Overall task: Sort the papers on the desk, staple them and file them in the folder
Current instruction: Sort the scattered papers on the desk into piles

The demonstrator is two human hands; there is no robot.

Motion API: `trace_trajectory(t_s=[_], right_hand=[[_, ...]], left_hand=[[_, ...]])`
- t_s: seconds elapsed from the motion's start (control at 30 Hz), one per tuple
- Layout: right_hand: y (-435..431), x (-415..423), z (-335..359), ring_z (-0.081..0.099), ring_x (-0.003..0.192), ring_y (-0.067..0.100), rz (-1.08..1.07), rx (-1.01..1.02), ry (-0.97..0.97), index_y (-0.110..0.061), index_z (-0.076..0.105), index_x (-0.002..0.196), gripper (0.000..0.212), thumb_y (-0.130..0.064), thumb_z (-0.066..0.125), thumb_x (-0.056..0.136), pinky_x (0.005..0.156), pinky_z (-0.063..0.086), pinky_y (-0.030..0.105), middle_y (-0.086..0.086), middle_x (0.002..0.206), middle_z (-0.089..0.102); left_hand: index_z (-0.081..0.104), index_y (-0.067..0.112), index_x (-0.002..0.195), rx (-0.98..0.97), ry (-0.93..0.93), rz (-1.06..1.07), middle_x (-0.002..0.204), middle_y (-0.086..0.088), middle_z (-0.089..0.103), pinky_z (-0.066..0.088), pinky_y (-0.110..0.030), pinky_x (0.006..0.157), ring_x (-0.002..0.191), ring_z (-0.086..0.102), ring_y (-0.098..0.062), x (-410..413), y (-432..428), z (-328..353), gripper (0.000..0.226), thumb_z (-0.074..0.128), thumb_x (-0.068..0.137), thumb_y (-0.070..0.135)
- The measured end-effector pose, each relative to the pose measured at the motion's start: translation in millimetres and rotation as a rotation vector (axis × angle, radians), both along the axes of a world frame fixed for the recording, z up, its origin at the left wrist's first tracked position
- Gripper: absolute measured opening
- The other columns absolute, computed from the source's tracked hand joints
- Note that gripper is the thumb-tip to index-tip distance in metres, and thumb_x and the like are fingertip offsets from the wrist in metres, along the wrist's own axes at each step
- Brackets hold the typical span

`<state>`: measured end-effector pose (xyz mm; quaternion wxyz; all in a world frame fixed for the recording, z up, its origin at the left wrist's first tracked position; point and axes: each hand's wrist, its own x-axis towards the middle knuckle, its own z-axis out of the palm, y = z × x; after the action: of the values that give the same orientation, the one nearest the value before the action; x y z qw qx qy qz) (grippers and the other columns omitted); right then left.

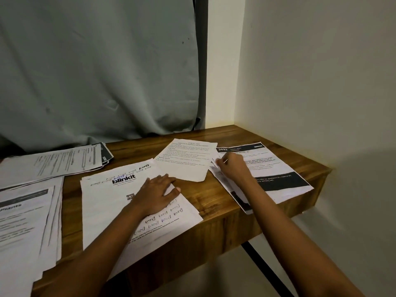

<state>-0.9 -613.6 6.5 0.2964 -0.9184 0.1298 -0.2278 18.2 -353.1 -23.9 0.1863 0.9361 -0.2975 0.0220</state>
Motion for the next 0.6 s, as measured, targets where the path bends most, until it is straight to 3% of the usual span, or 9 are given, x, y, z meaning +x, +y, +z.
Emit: trace_trajectory(t_s=[0.13,0.23,0.4,0.6], right_hand=[[33.4,19.7,-2.9,0.062,0.093,0.025,0.006,0.024,0.127,0.0,0.06,0.104,0.045,-0.043,0.058,0.09,0.069,0.04,0.026,0.015,0.105,0.065],[52.2,28.7,-0.3,0.06,0.099,0.024,-0.011,0.071,0.17,-0.004,0.056,0.113,0.048,-0.042,0.065,0.085,0.073,0.043,0.024,0.012,0.111,0.061],[72.4,35.7,3.4,0.056,0.113,0.026,-0.046,0.107,0.221,-0.001,0.05,0.121,0.057,-0.016,0.079,0.074,0.08,0.047,0.026,0.013,0.124,0.054],[48.7,39.4,27.6,0.06,0.101,0.027,-0.126,0.283,-0.054,-0.002,0.056,0.106,0.023,-0.006,0.066,0.085,0.079,0.052,0.032,0.01,0.115,0.06]], left_hand=[[0.032,0.03,0.146,0.003,-0.033,0.011,0.157,0.001,0.023,0.005,-0.042,0.119,0.146,0.016,-0.02,2.8,0.2,-6.4,0.058,0.03,0.095,0.057],[0.031,0.03,0.146,0.023,-0.048,0.015,0.157,0.002,0.022,0.005,-0.042,0.118,0.146,0.016,-0.019,2.4,-0.2,-6.5,0.058,0.03,0.095,0.057],[0.032,0.029,0.146,0.027,-0.058,0.02,0.158,0.002,0.022,0.005,-0.041,0.118,0.146,0.015,-0.019,2.5,-0.7,-6.4,0.058,0.03,0.095,0.057],[0.033,0.03,0.145,0.003,-0.068,0.01,0.157,0.001,0.022,0.007,-0.041,0.117,0.145,0.018,-0.02,1.1,0.5,-6.1,0.057,0.032,0.095,0.057]])
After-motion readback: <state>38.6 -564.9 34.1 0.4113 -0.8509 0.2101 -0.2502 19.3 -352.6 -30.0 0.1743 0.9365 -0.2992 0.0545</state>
